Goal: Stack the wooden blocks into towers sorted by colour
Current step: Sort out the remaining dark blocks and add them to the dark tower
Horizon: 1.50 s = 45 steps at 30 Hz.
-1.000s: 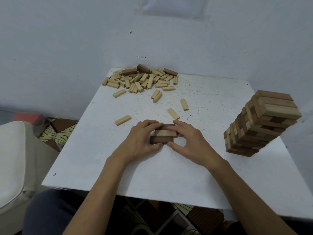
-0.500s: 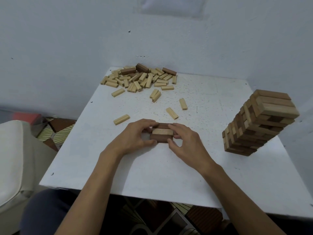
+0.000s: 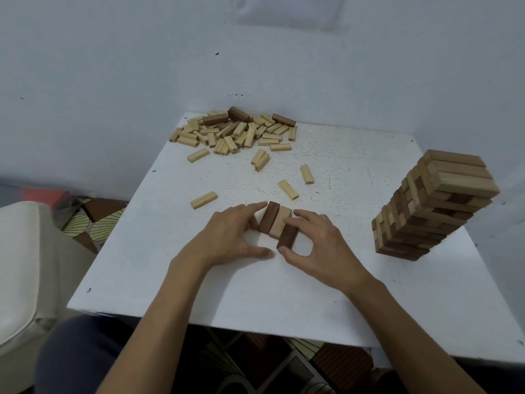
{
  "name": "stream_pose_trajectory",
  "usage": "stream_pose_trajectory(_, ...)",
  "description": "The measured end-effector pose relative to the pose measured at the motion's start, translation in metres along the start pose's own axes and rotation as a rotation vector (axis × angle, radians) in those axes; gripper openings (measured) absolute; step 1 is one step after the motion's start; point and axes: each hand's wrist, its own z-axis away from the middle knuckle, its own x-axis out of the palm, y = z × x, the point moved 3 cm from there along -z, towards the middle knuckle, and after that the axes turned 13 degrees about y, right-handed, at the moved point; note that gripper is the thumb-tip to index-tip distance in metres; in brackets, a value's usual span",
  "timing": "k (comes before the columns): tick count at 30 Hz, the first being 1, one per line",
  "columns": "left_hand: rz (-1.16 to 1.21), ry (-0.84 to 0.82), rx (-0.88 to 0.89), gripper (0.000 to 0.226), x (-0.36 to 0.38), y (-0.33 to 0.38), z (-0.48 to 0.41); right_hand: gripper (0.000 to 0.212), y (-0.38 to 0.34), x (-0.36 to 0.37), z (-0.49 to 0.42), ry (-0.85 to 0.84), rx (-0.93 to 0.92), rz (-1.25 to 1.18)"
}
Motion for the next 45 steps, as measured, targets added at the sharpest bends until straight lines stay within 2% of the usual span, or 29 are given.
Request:
stream_pose_trajectory(4,0.108,-0.039,0.041,0.086,-0.004,-0.001,-0.014,0.064,0.003,-0.004,-0.011,-0.140,-0.018,0.042)
stream_pose_trajectory(11,0.149,-0.065,0.054,0.077,-0.002,0.001,-0.024,0.062,0.006,-0.005,-0.025,-0.196,-0.031,0.023)
stream_pose_trajectory(18,0.204,-0.024,0.100,0.077,0.003,0.004,-0.015,0.057,0.011,-0.006,-0.027,-0.217,-0.030,-0.036)
stream_pose_trajectory(34,0.240,-0.044,0.093,0.081,0.003,0.011,-0.007,0.052,0.001,-0.015,-0.024,-0.224,-0.011,-0.086)
stream_pose_trajectory(40,0.181,-0.024,0.130,0.084,-0.018,0.027,0.006,0.051,-0.019,-0.041,-0.015,-0.228,-0.050,-0.081)
stream_pose_trajectory(45,0.157,0.003,0.206,0.085,-0.056,0.067,0.011,0.043,-0.050,-0.089,-0.014,-0.204,-0.086,-0.085)
